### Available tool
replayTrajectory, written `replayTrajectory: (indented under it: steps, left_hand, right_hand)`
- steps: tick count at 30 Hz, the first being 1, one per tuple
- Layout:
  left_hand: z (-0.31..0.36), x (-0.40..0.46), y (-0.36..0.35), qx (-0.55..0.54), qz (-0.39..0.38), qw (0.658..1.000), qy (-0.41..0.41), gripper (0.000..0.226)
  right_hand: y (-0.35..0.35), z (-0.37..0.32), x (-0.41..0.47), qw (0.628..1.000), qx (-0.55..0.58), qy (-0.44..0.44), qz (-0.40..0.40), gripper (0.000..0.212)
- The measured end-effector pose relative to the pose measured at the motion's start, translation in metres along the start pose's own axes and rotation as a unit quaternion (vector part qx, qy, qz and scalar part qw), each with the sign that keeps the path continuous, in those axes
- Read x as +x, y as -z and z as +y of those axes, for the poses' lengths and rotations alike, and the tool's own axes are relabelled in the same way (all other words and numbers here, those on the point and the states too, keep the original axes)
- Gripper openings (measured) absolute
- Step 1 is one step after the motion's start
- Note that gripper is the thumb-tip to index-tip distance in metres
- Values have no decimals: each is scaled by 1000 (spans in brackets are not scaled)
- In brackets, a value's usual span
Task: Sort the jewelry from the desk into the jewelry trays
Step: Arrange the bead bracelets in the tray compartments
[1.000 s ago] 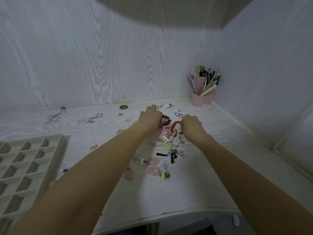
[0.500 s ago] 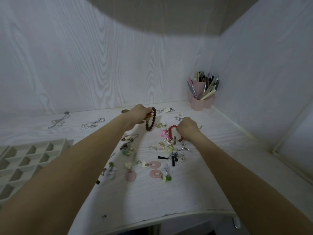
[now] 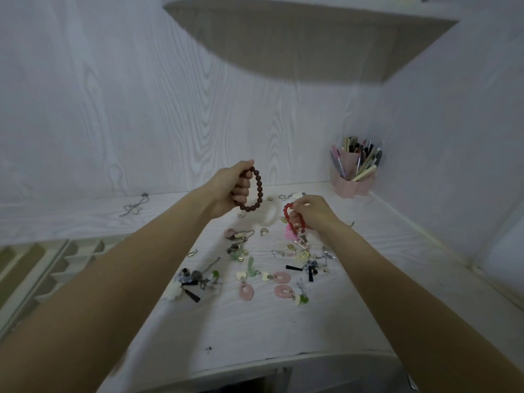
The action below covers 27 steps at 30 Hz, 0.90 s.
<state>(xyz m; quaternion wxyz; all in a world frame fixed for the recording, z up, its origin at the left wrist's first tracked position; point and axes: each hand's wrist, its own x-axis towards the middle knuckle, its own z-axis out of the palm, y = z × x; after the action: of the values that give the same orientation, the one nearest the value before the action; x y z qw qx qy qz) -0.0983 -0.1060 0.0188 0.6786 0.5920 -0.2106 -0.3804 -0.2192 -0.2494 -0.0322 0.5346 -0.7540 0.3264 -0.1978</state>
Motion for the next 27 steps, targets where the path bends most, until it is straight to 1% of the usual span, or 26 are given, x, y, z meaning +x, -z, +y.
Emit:
replayTrajectory:
  steps: [2,4,10,13,15,17,19,20,22,25,27]
  left_hand:
    - [7,-14,7,19,7,1000,-23,33]
    - [10,-29,15,32,21,998,-41,33]
    - [15,-72,48,49,50,996,-62,31]
    - [24,-94,67,53,60,994,-75,26]
    - [29,-113,85,49,73,993,-82,24]
    - [31,-123,96,48,83,992,-84,24]
    - [35,-138,112,42,94,991,-85,26]
    - [36,-147,122,41,97,991,-86,26]
    - [38,-164,143,42,102,990,-89,27]
    - [39,-188,177,32,119,987,-100,26]
    - [40,-204,201,15,137,985,-106,26]
  right_hand:
    - [-5,-7,-6,1000,20,13,2,15]
    - [-12,-17,-16,999,29,30,-3,11]
    - [-45,-47,-43,992,88,73,-46,14]
    - [-69,-65,-59,985,132,67,-87,18]
    - [-91,-80,-73,967,209,49,-135,22]
    - [-106,-91,-81,936,309,13,-169,26]
    - [-128,-102,-92,908,369,-29,-196,28]
    - [-141,-108,-97,904,369,-41,-210,26]
    - [-167,-120,-106,908,335,-33,-250,25]
    - [-210,-134,-122,907,262,-8,-329,15]
    - [-238,-141,-134,912,195,20,-362,13]
